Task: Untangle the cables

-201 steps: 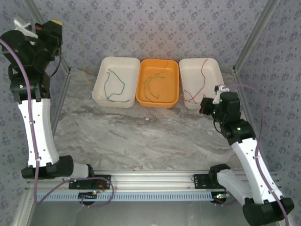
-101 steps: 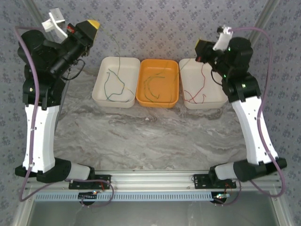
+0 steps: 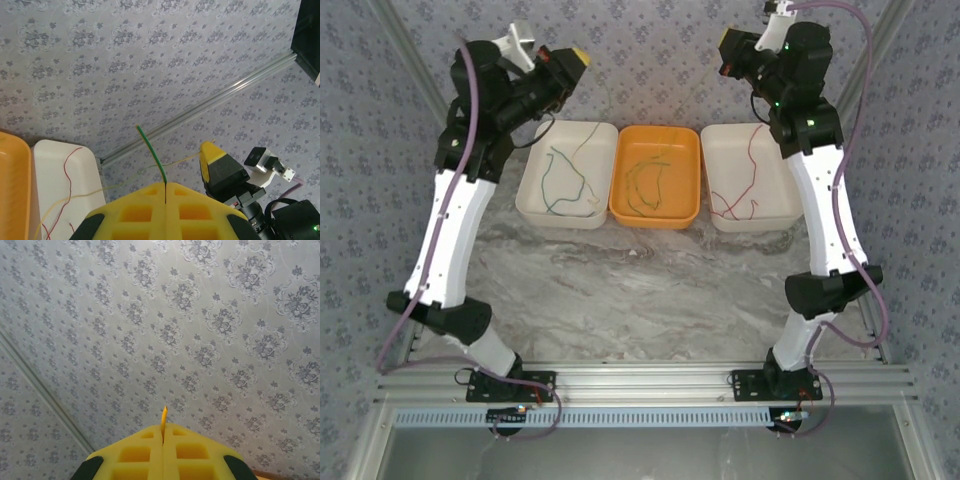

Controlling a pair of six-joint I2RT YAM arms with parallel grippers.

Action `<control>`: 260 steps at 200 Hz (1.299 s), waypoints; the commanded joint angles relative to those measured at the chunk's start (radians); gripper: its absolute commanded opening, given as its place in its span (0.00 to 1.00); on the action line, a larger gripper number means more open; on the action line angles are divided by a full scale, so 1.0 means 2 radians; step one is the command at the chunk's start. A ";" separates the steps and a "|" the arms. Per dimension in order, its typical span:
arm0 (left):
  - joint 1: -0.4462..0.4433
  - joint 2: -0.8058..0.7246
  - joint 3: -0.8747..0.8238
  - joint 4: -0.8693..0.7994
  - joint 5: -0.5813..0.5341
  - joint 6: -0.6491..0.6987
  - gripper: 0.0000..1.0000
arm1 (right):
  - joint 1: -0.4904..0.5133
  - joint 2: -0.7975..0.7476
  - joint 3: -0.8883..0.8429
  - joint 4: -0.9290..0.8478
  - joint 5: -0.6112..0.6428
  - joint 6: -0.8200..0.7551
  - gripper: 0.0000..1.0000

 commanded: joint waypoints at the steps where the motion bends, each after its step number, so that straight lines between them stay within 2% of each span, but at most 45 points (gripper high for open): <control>1: -0.010 0.023 0.062 -0.002 0.001 0.024 0.00 | -0.010 0.020 0.022 0.019 -0.015 0.009 0.00; 45: -0.045 0.103 0.115 -0.022 -0.009 0.044 0.00 | -0.023 0.116 0.093 0.027 -0.027 0.029 0.00; 95: -0.050 0.250 0.330 -0.119 -0.020 0.062 0.00 | -0.026 0.224 0.176 0.024 -0.041 0.035 0.00; 113: -0.050 0.272 0.359 -0.159 -0.011 0.073 0.00 | -0.024 0.231 0.167 0.021 -0.044 0.027 0.00; 134: -0.063 0.277 0.351 -0.220 -0.030 0.112 0.00 | -0.019 0.227 0.129 0.035 -0.042 0.019 0.00; 162: -0.092 0.280 0.322 -0.274 -0.101 0.161 0.00 | -0.011 0.248 0.117 0.037 -0.042 0.010 0.00; 191: -0.124 0.270 0.251 -0.301 -0.232 0.213 0.00 | -0.005 0.271 0.094 0.035 -0.040 0.004 0.00; 225: -0.123 0.241 0.087 -0.221 -0.261 0.226 0.00 | 0.002 0.288 0.047 0.051 -0.028 0.006 0.00; 260: -0.109 0.260 0.038 -0.207 -0.277 0.226 0.00 | 0.008 0.320 0.049 0.034 -0.010 0.009 0.00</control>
